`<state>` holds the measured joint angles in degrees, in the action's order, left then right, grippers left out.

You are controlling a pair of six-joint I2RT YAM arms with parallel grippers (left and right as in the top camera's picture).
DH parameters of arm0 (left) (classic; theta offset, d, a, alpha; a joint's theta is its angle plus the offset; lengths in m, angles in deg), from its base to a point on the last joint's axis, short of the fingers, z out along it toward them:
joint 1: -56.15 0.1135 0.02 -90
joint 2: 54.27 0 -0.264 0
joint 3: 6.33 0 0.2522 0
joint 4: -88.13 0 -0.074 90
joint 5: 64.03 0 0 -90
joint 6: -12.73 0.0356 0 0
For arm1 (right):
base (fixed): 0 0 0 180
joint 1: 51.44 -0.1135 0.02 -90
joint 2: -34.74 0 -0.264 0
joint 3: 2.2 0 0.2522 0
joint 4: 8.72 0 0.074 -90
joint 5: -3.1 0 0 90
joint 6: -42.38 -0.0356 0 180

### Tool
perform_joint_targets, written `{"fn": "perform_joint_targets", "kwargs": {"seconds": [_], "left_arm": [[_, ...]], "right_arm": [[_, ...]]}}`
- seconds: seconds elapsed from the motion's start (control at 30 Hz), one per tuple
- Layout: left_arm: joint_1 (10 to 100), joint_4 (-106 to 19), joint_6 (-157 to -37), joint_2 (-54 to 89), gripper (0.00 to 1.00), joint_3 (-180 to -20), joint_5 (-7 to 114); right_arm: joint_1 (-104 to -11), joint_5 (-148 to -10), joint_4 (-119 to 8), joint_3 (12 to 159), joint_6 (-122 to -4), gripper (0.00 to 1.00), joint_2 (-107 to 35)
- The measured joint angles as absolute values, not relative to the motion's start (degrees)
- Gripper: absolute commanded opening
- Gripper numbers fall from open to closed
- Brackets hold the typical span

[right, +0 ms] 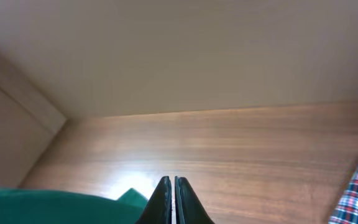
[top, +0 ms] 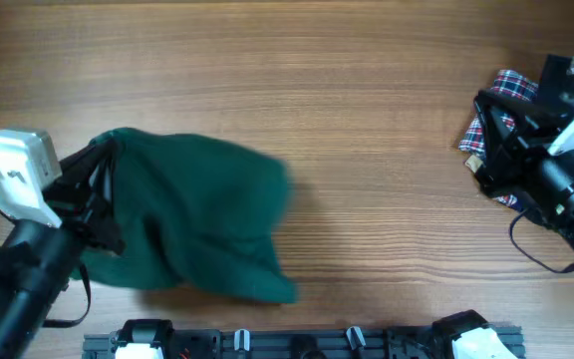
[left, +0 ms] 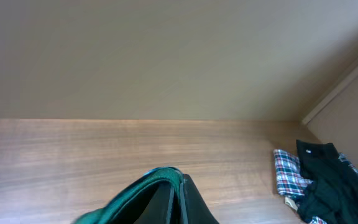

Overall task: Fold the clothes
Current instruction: 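Release the right gripper and withdraw it rightward, left gripper holding garment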

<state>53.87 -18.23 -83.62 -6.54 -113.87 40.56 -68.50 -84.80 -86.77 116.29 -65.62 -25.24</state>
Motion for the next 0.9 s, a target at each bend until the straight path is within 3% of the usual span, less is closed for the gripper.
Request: {"fn": "perform_joint_targets", "kwargs": {"seconds": [0.13, 0.23, 0.3, 0.37, 0.4, 0.57, 0.77, 0.9], "left_arm": [[53.87, -16.24, -83.62, -6.41, 0.04, -113.87, 40.32], [53.87, -15.5, -83.62, -6.15, 0.04, -113.87, 40.32], [53.87, -15.39, -83.65, -6.1, 0.04, -113.87, 40.32], [53.87, -15.3, -83.65, -6.1, 0.04, -113.89, 40.32], [53.87, -15.3, -83.65, -6.1, 0.04, -113.91, 40.3], [53.87, -15.28, -83.65, -6.1, 0.04, -113.91, 40.32], [53.87, -15.32, -83.65, -6.08, 0.04, -113.91, 40.32], [53.87, -15.72, -84.06, -6.04, 0.04, -113.91, 40.32]], "right_arm": [[-68.5, -85.47, -97.09, 116.7, -66.93, 0.11, -26.75], [-68.5, -80.93, -102.25, 113.34, -66.78, 0.24, -29.74], [-68.5, -75.16, -100.85, 107.68, -64.81, 0.36, -31.82], [-68.5, -68.8, -94.93, 99.53, -63.21, 0.63, -34.42], [-68.5, -65.56, -90.64, 95.7, -62.56, 0.67, -35.47], [-68.55, -45.69, -73.77, 80.73, -61.09, 0.69, -40.54], [-70.1, -36.51, -65.66, 72.71, -61.64, 0.69, -48.21], [-74.82, -33.98, -53.44, 67.72, -68.5, 0.68, -50.92]]}}
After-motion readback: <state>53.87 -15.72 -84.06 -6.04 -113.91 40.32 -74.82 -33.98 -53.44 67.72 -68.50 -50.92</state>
